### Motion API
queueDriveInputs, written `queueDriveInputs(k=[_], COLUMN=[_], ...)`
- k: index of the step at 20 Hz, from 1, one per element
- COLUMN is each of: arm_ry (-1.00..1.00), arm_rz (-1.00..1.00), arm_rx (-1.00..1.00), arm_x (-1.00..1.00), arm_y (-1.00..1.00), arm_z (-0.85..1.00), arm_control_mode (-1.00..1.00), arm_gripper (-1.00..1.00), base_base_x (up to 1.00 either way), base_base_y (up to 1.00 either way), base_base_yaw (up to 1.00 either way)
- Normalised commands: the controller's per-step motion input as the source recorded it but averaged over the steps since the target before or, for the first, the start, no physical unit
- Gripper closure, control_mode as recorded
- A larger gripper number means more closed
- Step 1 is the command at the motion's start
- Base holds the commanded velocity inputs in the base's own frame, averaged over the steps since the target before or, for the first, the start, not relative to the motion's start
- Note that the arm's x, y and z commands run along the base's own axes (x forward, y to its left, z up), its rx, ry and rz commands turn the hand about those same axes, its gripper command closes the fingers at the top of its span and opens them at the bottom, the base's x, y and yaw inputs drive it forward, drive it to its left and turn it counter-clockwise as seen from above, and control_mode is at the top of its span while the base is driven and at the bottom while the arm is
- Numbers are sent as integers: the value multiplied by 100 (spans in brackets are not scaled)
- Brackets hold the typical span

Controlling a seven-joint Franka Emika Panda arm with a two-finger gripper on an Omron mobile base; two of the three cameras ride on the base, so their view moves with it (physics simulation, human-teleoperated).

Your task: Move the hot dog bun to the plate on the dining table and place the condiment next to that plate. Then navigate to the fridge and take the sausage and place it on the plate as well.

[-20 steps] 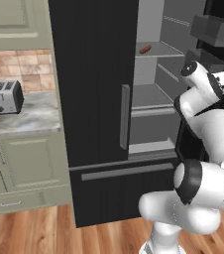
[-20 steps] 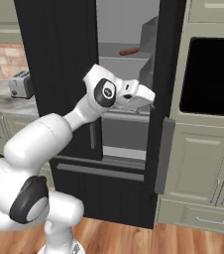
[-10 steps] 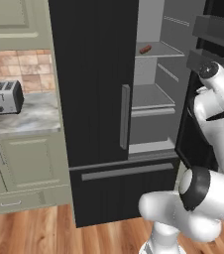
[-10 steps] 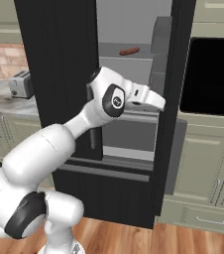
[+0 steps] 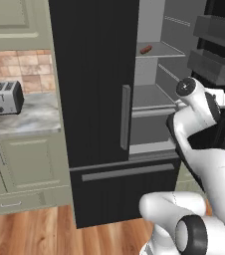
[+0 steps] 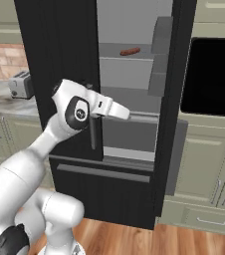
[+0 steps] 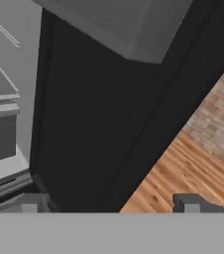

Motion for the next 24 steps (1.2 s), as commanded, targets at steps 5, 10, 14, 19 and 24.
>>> queueDriveInputs(k=[5, 10, 14, 19, 24], arm_ry=[7, 10, 9, 1, -9], arm_rz=[25, 41, 38, 20, 0], arm_rx=[15, 15, 16, 15, 4], arm_x=[15, 20, 19, 18, 21], arm_y=[100, 100, 89, 53, 2], arm_z=[-24, -18, -6, -1, 0], arm_control_mode=[-100, -100, -100, -100, -100], arm_gripper=[-100, -100, -100, -100, -100], base_base_x=[0, 0, 0, 0, 0], base_base_y=[0, 0, 0, 0, 0], base_base_yaw=[0, 0, 0, 0, 0])
